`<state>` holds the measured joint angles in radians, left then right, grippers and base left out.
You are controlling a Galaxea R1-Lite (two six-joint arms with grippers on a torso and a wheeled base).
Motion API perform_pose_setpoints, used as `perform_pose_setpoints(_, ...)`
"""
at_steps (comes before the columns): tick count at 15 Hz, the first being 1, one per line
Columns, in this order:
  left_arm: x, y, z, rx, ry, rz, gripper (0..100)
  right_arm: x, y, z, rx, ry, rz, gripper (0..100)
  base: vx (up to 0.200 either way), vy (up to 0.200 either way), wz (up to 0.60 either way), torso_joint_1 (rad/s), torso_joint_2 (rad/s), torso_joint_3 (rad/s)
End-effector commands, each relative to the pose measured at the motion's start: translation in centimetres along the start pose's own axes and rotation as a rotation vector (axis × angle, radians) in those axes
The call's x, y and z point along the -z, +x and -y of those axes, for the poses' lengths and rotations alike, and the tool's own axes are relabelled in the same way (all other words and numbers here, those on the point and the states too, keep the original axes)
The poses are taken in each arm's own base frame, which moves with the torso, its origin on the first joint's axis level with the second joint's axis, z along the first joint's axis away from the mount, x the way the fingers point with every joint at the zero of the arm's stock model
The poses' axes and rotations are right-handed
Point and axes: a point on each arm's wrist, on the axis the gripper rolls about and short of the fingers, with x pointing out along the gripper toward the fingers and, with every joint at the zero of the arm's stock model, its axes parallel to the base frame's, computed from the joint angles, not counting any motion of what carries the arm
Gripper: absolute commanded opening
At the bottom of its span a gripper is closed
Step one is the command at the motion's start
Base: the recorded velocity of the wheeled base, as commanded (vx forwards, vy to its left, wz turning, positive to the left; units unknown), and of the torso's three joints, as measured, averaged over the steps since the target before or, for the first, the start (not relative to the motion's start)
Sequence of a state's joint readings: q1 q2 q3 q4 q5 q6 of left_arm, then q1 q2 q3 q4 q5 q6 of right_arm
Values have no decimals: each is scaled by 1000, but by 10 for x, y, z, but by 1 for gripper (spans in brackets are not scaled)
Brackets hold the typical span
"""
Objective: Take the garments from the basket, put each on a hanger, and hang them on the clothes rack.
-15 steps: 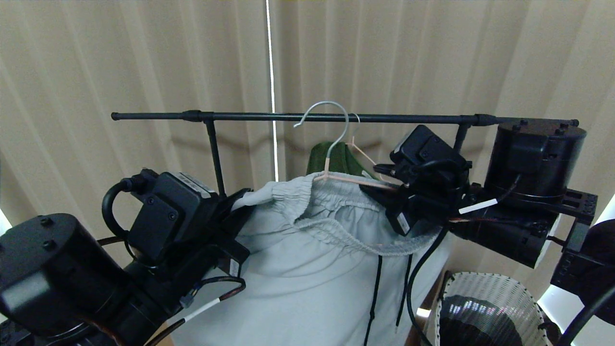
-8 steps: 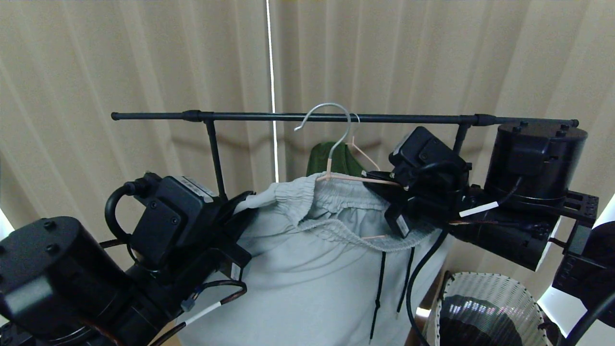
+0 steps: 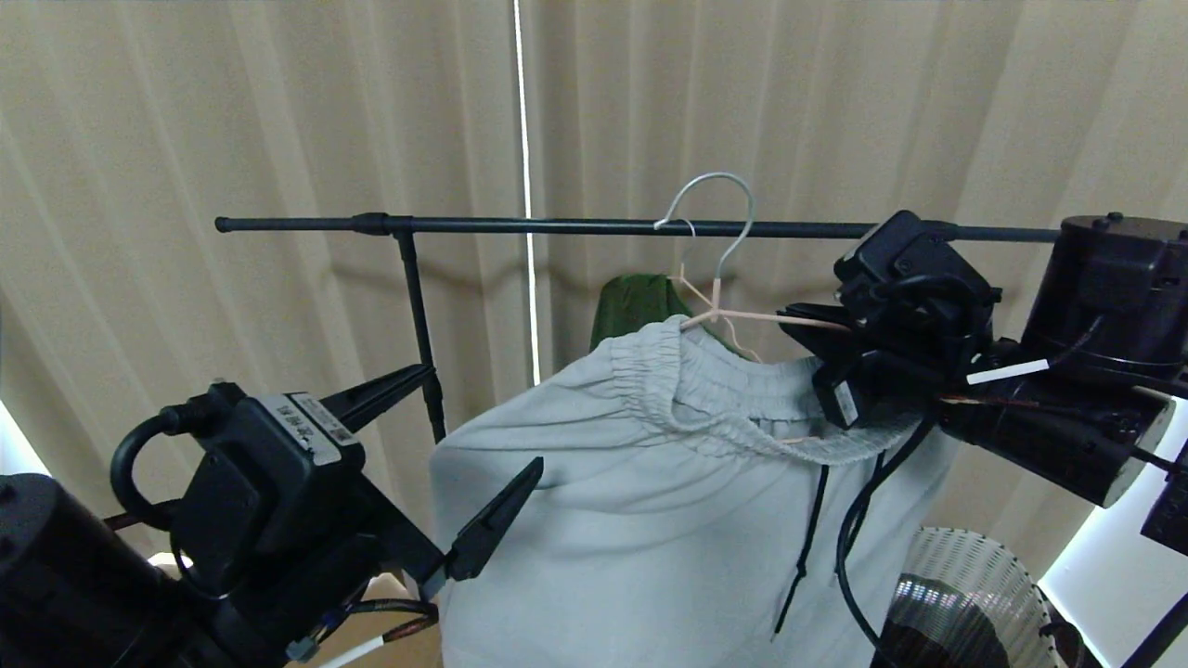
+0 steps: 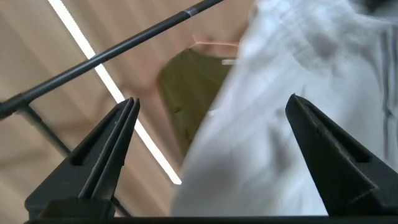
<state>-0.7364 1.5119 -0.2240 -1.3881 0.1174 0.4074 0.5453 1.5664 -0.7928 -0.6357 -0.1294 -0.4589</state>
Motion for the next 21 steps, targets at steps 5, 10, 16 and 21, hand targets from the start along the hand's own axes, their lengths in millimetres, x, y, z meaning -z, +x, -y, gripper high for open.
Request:
perform_pose_setpoints(5,41,-24,13,81,26,-205,100,-3,-35,20,69,62,43,0,0,0,0,0,0,0)
perform_pose_setpoints(10,73,-4,16,80,32,-353,100,-8,-54,23,75,76,87,0,0,0,0,0,0,0)
perform_pose_setpoints(16,76,-11,11,35,33,-326,0,-8,-54,24,82,84,84,0,0,0,0,0,0,0)
perform_pose_setpoints(21,81,-16,-13,-96,7,-337,0,2,-53,42,162,105,41,0,0,0,0,0,0,0)
